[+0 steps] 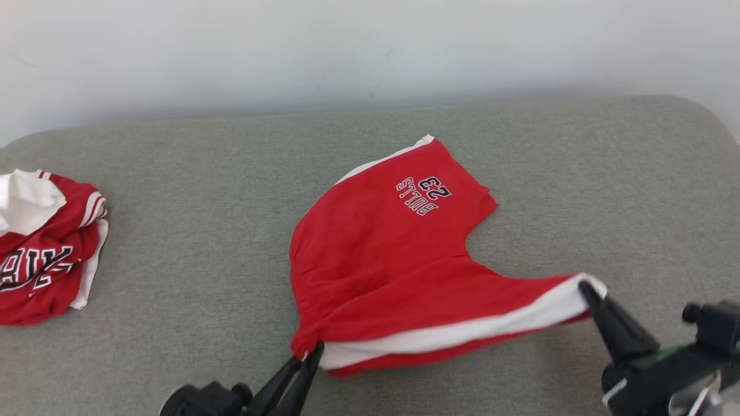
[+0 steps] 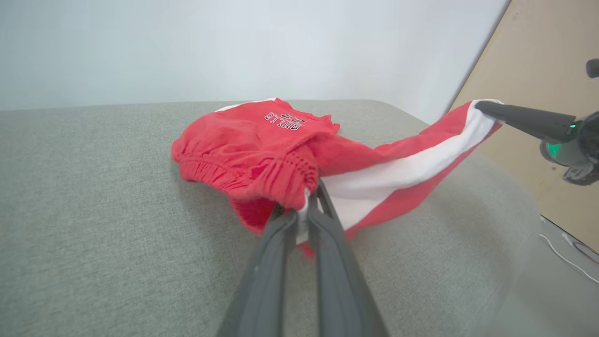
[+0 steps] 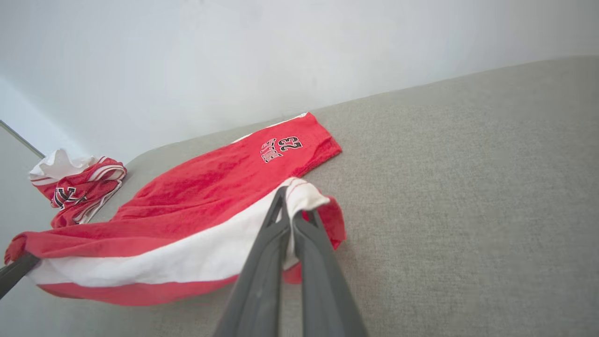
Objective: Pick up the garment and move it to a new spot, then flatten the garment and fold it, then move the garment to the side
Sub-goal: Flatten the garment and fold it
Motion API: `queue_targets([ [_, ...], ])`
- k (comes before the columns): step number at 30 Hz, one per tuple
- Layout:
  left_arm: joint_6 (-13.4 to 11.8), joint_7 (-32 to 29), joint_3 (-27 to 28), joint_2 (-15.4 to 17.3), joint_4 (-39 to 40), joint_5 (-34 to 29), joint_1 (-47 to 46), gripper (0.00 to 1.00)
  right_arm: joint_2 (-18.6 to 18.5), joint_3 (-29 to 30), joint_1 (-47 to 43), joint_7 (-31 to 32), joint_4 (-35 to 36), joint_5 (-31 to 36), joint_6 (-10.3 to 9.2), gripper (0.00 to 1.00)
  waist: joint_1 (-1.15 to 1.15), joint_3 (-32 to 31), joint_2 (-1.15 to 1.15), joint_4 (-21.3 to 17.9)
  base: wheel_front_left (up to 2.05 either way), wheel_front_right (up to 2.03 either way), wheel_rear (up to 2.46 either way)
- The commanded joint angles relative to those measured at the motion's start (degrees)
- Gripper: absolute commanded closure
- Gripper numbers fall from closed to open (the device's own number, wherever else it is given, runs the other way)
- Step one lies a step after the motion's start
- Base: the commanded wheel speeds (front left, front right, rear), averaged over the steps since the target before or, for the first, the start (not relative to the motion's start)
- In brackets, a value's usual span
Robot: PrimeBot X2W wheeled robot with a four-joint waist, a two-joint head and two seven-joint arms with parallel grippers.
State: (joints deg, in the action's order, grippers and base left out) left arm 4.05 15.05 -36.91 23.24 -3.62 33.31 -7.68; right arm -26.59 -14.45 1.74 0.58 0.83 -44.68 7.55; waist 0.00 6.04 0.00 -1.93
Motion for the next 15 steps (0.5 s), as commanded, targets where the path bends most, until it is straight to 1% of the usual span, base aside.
queue_targets([
  [1, 0.4, 0.2, 0.3, -0.4, -0.2, -0.8, -1.6, 1.00, 0.0, 0.5, 2.1, 0.3, -0.5, 0.1, -0.14, 1.00, 0.00, 0.5, 0.00, 0.9, 0.00, 0.00, 0.00],
  [5, 1.4, 0.2, 0.2, -1.7, -2.2, -0.7, -6.0, 1.00, 0.2, 0.3, 8.7, 1.4, -4.0, -0.1, -0.14, 1.00, 0.00, 2.3, 0.00, 2.5, 0.00, 0.00, 0.00],
  [8, 2.0, 0.2, 0.0, -3.4, -4.6, -0.6, -10.1, 1.00, -0.3, -1.0, 14.8, 1.7, -7.5, 0.3, -0.14, 1.00, 0.00, 4.2, 0.00, 3.9, 0.00, 0.00, 0.00],
  [10, 2.4, 0.2, 0.6, -4.9, -6.6, 0.3, -12.7, 1.00, -0.7, -2.0, 18.9, 1.7, -10.1, 0.4, -0.13, 1.00, 0.00, 5.5, 0.00, 4.8, 0.00, 0.00, 0.00],
  [15, 3.0, 0.2, 2.2, -8.6, -12.2, 0.0, -19.0, 1.00, -1.2, -4.9, 29.5, 1.3, -18.3, 0.3, -0.14, 1.00, 0.00, 8.9, 0.00, 7.1, 0.00, 0.00, 0.00],
])
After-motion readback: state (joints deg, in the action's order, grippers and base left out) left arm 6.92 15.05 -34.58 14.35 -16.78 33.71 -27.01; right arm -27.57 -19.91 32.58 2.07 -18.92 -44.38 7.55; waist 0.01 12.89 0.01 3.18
